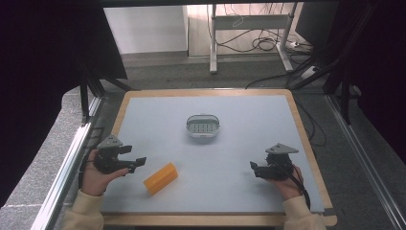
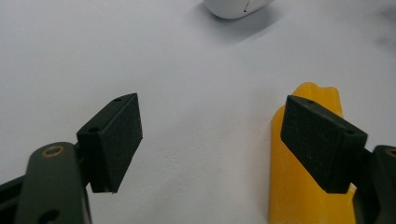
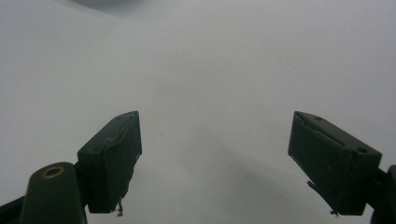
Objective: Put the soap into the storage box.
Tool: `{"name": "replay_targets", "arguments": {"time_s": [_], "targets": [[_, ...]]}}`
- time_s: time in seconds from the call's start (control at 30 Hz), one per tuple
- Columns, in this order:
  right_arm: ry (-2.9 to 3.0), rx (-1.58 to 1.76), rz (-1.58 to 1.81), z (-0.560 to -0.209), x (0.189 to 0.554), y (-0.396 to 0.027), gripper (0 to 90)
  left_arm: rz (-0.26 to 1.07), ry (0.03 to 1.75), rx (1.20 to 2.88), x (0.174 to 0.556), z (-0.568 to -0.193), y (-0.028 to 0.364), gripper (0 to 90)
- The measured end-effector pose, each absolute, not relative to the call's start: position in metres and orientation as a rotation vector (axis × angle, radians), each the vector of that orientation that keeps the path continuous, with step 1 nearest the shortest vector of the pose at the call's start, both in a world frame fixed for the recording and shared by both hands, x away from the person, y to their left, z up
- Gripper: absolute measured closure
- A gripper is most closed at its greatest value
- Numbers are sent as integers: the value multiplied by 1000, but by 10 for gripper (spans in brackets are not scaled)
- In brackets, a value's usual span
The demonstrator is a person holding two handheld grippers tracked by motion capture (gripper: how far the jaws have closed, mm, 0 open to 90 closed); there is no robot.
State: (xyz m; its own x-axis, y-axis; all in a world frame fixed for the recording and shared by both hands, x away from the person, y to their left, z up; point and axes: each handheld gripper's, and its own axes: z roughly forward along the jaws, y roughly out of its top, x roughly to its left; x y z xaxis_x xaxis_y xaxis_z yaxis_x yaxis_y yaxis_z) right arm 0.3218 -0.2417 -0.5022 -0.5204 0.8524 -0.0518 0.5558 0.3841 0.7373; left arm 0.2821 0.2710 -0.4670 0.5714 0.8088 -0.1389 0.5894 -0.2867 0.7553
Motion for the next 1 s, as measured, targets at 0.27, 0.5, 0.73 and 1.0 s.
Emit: {"name": "replay_targets", "arguments": {"time_s": [0.27, 0.5, 0.73, 1.0], "targets": [[2232, 1196, 916, -503, 322, -241, 178, 348, 1117, 2004, 280, -463, 270, 215], [2235, 1187, 904, -503, 321, -241, 178, 348, 1114, 2014, 277, -457, 268, 223], [2230, 1186, 902, -502, 320, -241, 178, 334, 1107, 2019, 273, -450, 262, 229], [2229, 1186, 899, -502, 320, -241, 178, 323, 1077, 2036, 268, -443, 253, 237]]}}
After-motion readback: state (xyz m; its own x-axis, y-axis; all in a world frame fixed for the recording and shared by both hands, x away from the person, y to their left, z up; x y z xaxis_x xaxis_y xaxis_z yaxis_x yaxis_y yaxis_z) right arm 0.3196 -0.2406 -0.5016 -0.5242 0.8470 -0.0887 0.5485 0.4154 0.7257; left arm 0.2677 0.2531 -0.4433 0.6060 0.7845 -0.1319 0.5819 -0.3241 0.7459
